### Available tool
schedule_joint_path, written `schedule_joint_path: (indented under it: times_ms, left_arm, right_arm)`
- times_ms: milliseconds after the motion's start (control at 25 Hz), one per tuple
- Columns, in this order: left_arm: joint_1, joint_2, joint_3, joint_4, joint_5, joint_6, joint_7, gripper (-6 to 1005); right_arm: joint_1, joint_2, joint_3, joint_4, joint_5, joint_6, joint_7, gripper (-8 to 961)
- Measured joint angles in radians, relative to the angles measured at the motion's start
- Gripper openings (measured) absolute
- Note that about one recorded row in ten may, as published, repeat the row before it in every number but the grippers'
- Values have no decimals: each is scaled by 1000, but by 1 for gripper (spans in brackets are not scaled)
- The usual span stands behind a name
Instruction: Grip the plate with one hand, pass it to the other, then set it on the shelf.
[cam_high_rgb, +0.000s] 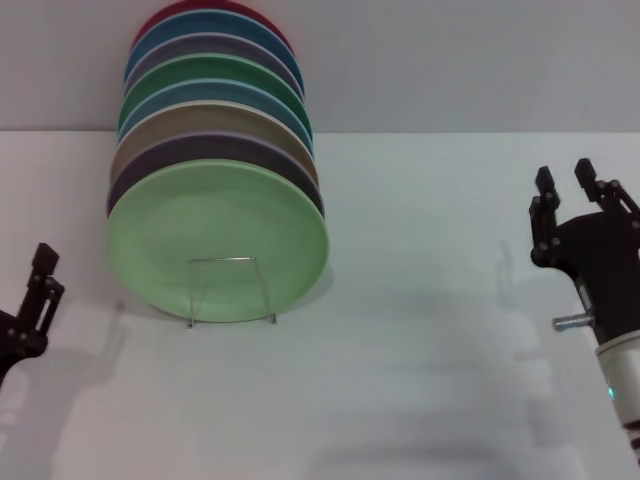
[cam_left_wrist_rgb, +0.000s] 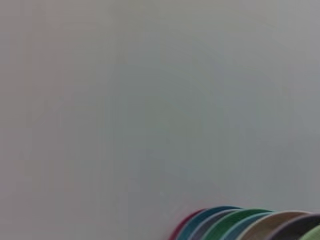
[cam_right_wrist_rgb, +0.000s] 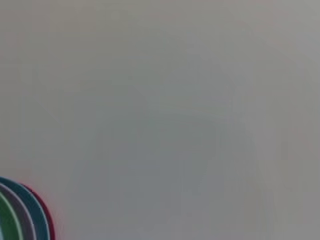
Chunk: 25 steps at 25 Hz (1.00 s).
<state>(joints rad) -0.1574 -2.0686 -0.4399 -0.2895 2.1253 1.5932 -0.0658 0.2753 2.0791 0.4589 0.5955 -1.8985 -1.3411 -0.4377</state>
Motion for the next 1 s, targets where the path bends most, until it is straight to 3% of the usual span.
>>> schedule_joint_path:
  times_ms: [40,200,480,1000]
  left_arm:
    - [3,3,-39,12,-1,3,-48,493]
    - [3,2,-55,22,-1,2,-50,609]
    - [5,-1,-97,30,-3,-19,-50,826]
    - [-6,-2,-133,32,-4,-33,-43,818]
  right_arm:
    - [14,-1,2,-24,0,6,29,480]
    - [82,-1,9,-102,0,70,121,492]
    - [118,8,37,-151,1,83,144,513]
    - [171,8,95,-198,3,130,150,535]
